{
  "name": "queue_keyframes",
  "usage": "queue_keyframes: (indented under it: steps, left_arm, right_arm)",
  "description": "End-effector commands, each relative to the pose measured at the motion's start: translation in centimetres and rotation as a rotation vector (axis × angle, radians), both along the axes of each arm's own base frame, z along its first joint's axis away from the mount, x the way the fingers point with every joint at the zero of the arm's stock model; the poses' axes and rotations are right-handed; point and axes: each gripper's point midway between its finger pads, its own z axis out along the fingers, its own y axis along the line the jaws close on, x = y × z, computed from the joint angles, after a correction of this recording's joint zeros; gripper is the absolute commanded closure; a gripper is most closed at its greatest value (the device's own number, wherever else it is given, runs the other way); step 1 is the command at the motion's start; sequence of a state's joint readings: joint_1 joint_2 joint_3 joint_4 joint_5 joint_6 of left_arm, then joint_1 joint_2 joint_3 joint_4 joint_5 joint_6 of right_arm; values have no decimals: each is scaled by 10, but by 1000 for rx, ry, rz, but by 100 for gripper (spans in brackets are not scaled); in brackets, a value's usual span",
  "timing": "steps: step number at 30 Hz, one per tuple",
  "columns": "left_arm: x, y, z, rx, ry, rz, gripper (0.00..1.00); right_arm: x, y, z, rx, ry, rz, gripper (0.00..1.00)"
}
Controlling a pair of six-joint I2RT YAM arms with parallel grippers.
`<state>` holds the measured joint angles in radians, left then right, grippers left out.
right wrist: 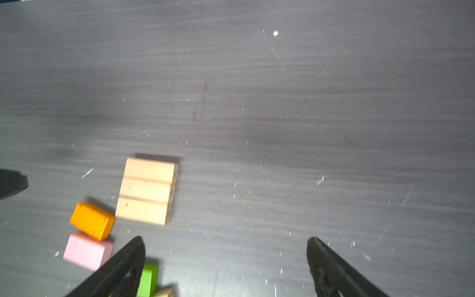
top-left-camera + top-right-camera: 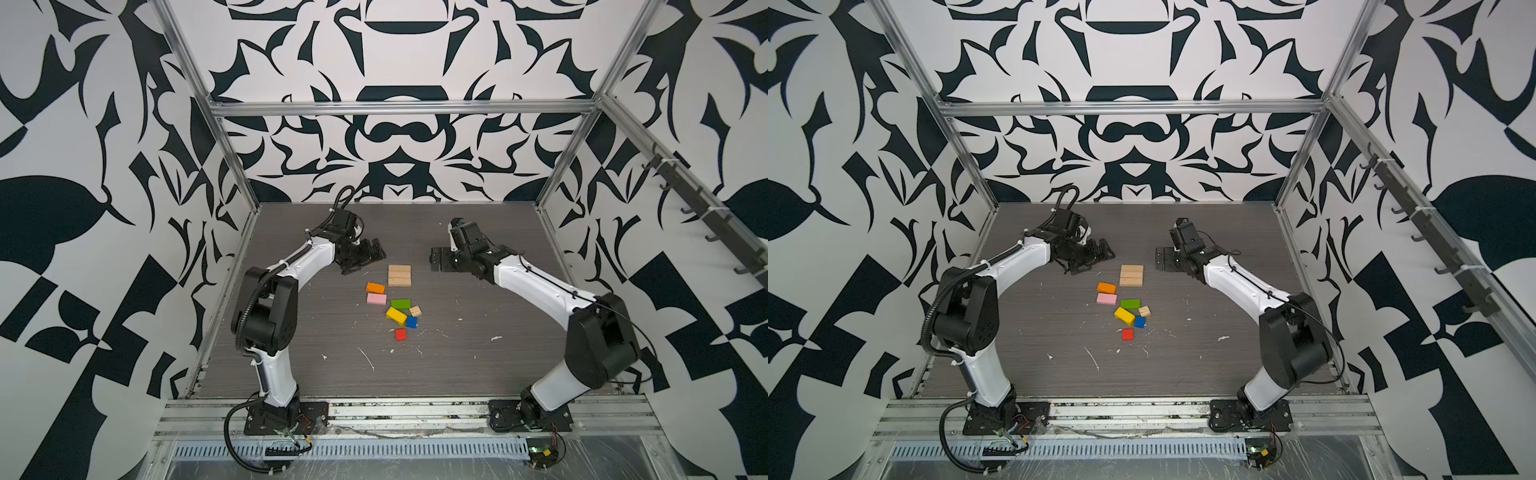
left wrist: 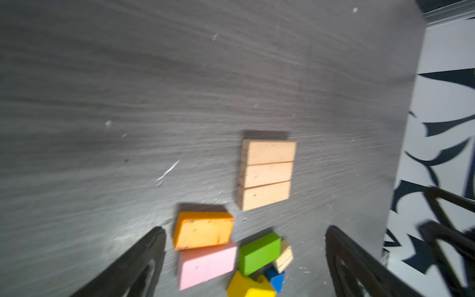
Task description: Build the wood block tower
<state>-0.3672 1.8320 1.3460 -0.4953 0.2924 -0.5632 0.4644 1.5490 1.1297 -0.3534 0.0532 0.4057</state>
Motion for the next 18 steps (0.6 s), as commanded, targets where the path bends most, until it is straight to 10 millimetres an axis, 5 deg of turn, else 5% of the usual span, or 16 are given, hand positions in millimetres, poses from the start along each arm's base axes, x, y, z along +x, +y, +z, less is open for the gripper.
queue_keyframes:
  steps: [1,9,18]
  left_arm:
    - [-26,18,-10,109,22,-16,0]
    - [-65,15,-25,221,21,-82,0]
    - [-56,22,-30,431,-40,-146,0]
  right_arm:
    - [-25,1,7,63,19,23,0]
    - [-63,-8,-1,111,39,39,0]
    - [-74,-9,-3,132,49,41,1]
